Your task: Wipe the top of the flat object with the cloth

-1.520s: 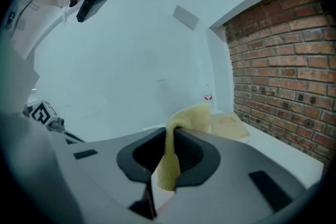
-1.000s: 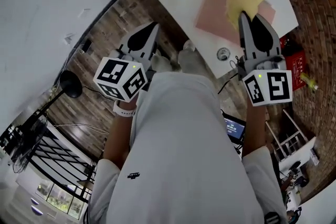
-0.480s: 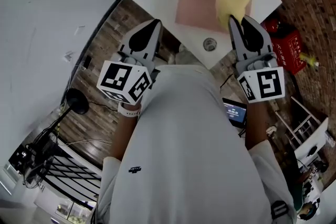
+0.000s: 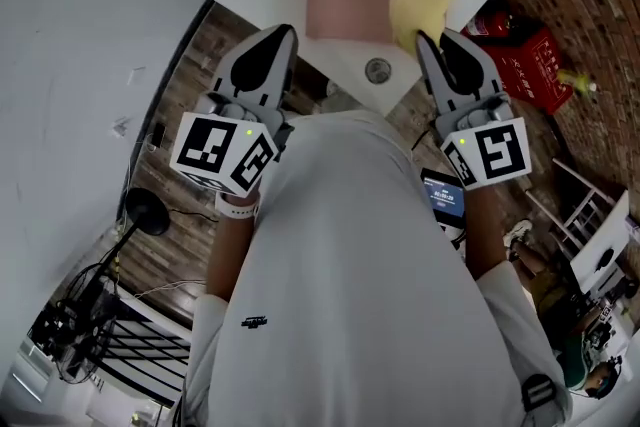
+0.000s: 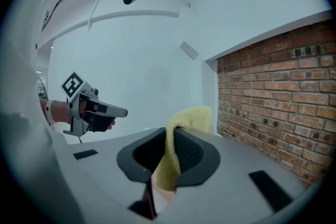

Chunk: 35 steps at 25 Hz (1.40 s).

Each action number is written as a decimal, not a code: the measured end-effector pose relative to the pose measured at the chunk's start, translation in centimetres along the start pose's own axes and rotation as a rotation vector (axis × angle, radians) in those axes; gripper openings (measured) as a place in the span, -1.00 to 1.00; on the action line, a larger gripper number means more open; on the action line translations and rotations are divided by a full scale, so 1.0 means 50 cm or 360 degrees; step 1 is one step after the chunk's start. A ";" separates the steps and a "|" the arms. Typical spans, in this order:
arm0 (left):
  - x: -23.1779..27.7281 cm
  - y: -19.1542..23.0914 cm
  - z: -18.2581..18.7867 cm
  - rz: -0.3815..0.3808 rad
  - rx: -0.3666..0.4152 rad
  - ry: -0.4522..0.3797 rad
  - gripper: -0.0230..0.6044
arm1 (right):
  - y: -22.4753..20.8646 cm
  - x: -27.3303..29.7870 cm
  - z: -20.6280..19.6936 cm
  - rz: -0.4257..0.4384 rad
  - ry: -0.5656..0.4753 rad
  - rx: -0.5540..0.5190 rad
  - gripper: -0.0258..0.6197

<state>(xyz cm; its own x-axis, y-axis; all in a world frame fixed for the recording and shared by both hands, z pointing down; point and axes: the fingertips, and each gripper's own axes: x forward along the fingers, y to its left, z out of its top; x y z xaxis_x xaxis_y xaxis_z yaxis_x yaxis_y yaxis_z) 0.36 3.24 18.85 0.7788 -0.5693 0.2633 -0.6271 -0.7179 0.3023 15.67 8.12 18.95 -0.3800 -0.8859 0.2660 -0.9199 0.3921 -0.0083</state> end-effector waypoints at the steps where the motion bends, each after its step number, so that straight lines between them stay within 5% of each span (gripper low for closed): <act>1: -0.003 -0.006 0.000 -0.0011 0.0004 -0.0007 -0.87 | 0.003 -0.003 -0.001 0.0000 -0.0005 0.0005 -0.76; 35: 0.001 0.000 0.001 -0.0054 0.0020 -0.0001 -0.87 | 0.028 0.035 0.016 0.0028 -0.0031 -0.0033 -0.76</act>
<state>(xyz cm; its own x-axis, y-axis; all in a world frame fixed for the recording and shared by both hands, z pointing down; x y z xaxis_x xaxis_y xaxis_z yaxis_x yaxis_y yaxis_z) 0.39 3.21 18.83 0.7997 -0.5447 0.2526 -0.5999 -0.7419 0.2995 13.67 6.91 18.62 -0.3982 -0.8834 0.2469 -0.9109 0.4126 0.0073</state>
